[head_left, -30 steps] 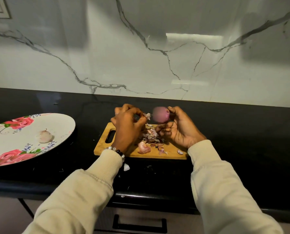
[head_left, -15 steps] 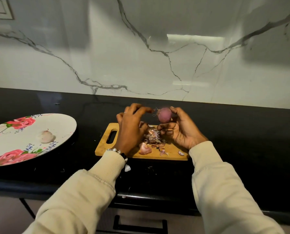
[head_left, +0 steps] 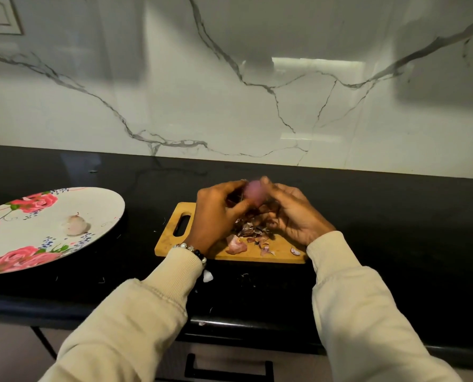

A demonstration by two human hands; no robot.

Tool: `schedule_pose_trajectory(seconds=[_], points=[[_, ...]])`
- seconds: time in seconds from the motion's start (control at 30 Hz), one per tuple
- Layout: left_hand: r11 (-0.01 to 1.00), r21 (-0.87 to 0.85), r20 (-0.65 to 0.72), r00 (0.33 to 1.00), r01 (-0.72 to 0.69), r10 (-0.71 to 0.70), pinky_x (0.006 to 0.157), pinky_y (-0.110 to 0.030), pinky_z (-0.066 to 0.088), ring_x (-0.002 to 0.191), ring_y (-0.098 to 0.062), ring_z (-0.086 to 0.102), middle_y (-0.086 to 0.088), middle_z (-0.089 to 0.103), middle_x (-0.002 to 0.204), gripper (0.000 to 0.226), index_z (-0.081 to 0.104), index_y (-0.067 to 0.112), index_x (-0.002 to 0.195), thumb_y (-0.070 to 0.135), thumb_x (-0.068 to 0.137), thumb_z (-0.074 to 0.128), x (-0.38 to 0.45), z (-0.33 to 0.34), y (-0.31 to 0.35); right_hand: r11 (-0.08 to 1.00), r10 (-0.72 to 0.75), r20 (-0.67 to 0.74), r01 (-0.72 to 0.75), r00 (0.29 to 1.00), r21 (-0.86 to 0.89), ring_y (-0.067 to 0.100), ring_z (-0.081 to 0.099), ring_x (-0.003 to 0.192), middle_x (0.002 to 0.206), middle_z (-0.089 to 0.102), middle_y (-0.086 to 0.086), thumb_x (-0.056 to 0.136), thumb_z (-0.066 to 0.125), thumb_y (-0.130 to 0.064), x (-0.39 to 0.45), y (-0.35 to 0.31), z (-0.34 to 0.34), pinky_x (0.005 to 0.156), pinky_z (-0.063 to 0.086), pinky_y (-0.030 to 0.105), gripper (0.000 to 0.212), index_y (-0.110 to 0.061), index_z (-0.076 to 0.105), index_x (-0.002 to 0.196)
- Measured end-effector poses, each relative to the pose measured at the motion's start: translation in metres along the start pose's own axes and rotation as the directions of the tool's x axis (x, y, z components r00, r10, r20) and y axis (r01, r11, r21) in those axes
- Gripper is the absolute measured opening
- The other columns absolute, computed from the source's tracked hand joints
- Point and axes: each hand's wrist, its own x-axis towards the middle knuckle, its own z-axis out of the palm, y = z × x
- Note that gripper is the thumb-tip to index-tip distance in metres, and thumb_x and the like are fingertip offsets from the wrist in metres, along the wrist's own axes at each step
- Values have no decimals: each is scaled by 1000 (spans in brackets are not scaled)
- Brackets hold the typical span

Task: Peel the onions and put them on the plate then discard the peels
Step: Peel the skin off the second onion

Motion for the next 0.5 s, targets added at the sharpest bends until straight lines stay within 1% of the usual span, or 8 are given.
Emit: schedule_pose_trajectory(seconds=[0.07, 0.13, 0.2, 0.23, 0.3, 0.33, 0.4, 0.5], points=[[996, -67, -16, 999, 51, -52, 86, -28, 56, 93, -4, 68, -1, 73, 106, 41, 65, 10, 124, 22, 86, 73, 1, -1, 2, 1000, -28, -9, 28, 1000, 4, 24, 71, 61, 79, 71, 18, 86, 61, -41, 2, -1, -2, 49, 58, 28, 52, -2, 59, 120], [996, -83, -25, 999, 41, -43, 84, -33, 57, 91, -6, 68, 1, 74, 102, 40, 64, 11, 127, 26, 90, 69, 1, -1, 2, 997, -83, -40, 83, 996, -7, 22, 70, 60, 78, 70, 20, 93, 55, -40, 3, -2, -5, 46, 55, 25, 43, -4, 62, 115], [998, -65, -24, 1000, 18, -19, 81, -36, 56, 88, -10, 69, 0, 74, 99, 43, 62, 11, 130, 32, 92, 62, 3, -4, 3, 988, -154, -41, 153, 987, -8, 19, 70, 61, 82, 69, 18, 93, 59, -29, 4, -3, -7, 46, 53, 24, 28, -6, 62, 108], [998, -57, -18, 1000, 6, -8, 80, -37, 56, 87, -13, 68, -1, 74, 99, 46, 60, 11, 131, 34, 91, 59, 3, -5, 3, 983, -186, -28, 186, 982, -5, 20, 71, 66, 87, 70, 16, 88, 63, -22, 4, -2, -8, 49, 55, 26, 23, -7, 62, 105], [999, -39, -4, 1000, -25, 25, 81, -37, 55, 90, -14, 67, -4, 72, 104, 48, 59, 10, 133, 33, 91, 55, 4, -6, 2, 970, -241, 3, 241, 971, -27, 26, 72, 80, 95, 72, 15, 77, 71, -13, 7, 2, -9, 59, 60, 35, 27, -10, 61, 103], [999, -26, 2, 999, -45, 45, 82, -35, 54, 93, -14, 66, -4, 71, 108, 48, 59, 9, 133, 33, 91, 54, 5, -6, 2, 963, -265, 8, 265, 964, -46, 28, 72, 85, 98, 72, 14, 75, 73, -11, 8, 3, -10, 62, 60, 35, 31, -11, 61, 103], [996, 14, -2, 996, -84, 84, 83, -29, 53, 96, -13, 63, -5, 68, 112, 49, 59, 7, 132, 32, 91, 54, 6, -6, -1, 949, -305, 7, 305, 952, -77, 30, 72, 89, 101, 73, 14, 76, 74, -5, 9, 5, -10, 64, 60, 34, 34, -11, 63, 108], [992, 55, -20, 993, -115, 116, 81, -23, 53, 89, -13, 64, -7, 69, 106, 49, 58, 6, 133, 28, 88, 58, 7, -6, -5, 925, -357, 25, 357, 934, -133, 29, 72, 94, 107, 72, 16, 82, 71, 3, 10, 6, -10, 70, 61, 33, 37, -8, 66, 116]])
